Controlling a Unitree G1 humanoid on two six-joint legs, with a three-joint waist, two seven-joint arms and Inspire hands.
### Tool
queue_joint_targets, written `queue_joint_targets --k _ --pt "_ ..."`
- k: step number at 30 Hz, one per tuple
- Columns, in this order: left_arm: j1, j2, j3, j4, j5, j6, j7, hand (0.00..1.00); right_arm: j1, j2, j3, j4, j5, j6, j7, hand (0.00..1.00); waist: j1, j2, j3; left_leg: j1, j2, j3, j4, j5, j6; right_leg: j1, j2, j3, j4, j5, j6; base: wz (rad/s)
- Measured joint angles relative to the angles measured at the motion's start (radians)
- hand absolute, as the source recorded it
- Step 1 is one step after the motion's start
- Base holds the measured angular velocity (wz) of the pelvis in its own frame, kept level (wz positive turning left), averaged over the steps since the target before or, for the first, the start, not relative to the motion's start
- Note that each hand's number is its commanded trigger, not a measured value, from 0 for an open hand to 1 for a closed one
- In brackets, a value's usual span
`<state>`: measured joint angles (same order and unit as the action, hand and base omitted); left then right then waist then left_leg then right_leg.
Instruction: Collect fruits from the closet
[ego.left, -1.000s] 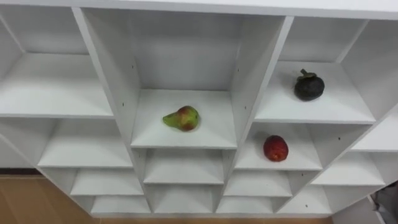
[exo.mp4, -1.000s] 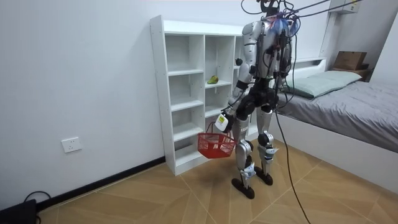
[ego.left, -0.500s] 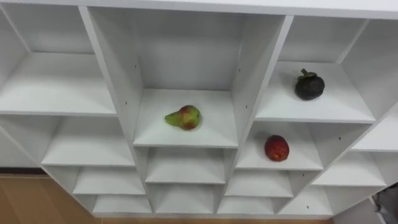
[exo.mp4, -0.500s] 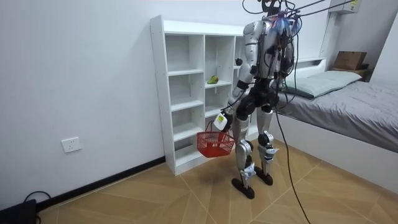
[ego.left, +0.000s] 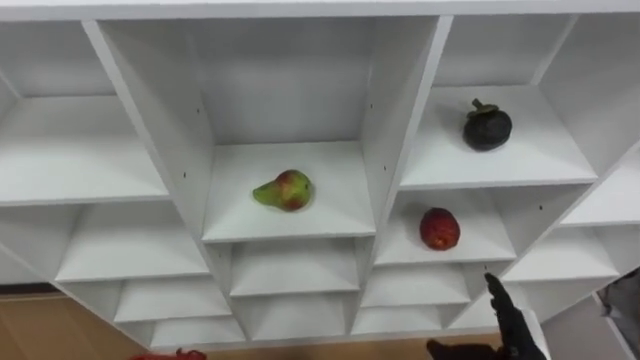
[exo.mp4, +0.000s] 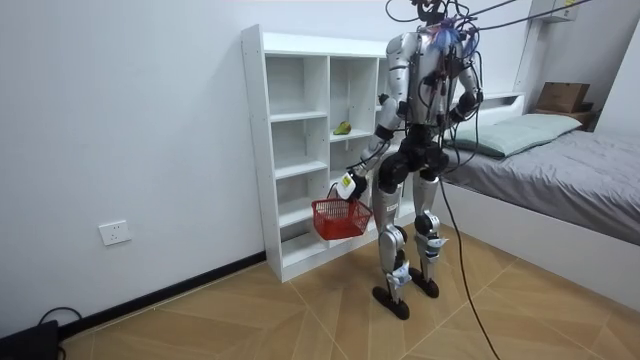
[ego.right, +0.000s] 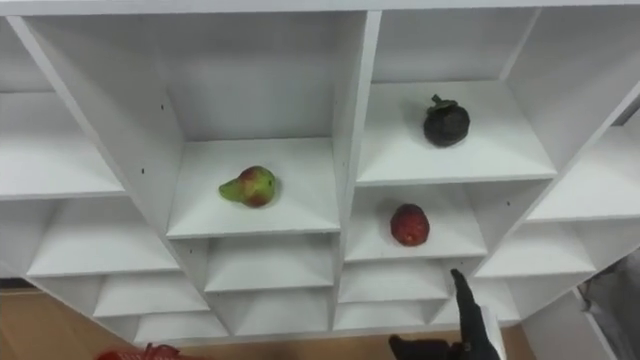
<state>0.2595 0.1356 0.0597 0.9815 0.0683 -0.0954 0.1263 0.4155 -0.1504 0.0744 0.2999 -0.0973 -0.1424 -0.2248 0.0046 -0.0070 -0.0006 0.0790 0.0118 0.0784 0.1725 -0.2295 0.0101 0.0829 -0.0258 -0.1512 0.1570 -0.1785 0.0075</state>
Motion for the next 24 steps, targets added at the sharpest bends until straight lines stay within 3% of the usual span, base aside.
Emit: queue_joint_targets --k 8,10,14,20,24 --pt "-0.007 0.001 -0.005 0.036 -0.038 -0.02 -0.007 1.0 -0.013 -0.008 -0.02 -0.272 -0.066 -0.022 -0.081 0.0 -0.008 -0.002 -0.0032 0.007 0.0 0.009 -0.003 0.001 0.001 -0.001 0.001 0.012 0.0 0.0 0.0 -0.02" --pt "-0.005 0.001 -0.005 0.037 -0.038 -0.021 -0.009 1.0 -0.013 -0.006 -0.022 -0.319 -0.077 -0.011 -0.091 0.0 -0.008 -0.003 -0.003 0.007 0.001 0.013 -0.003 0.001 0.001 -0.003 0.002 0.015 0.0 0.0 0.0 -0.07" --pt "-0.004 0.001 -0.005 0.053 -0.037 -0.021 -0.009 1.0 -0.008 -0.005 -0.023 -0.344 -0.105 -0.007 -0.105 0.0 0.0 0.002 0.0015 0.003 0.004 0.029 -0.004 0.001 0.001 -0.02 0.004 0.03 0.014 0.0 0.0 -0.12" --pt "-0.008 0.0 -0.005 0.094 -0.04 -0.021 -0.015 1.0 -0.008 -0.007 -0.023 -0.386 -0.105 -0.007 -0.126 0.0 0.0 0.004 0.0011 0.001 0.01 0.044 -0.007 0.001 0.0 -0.032 0.01 0.044 0.018 0.002 -0.003 -0.08" --pt "-0.017 0.001 -0.006 0.121 -0.04 -0.02 -0.023 1.0 -0.019 -0.015 -0.02 -0.473 -0.105 -0.035 -0.162 0.0 0.0 0.001 -0.0007 0.002 0.01 0.045 -0.008 0.001 0.0 -0.031 0.01 0.044 0.017 0.002 -0.003 0.0"
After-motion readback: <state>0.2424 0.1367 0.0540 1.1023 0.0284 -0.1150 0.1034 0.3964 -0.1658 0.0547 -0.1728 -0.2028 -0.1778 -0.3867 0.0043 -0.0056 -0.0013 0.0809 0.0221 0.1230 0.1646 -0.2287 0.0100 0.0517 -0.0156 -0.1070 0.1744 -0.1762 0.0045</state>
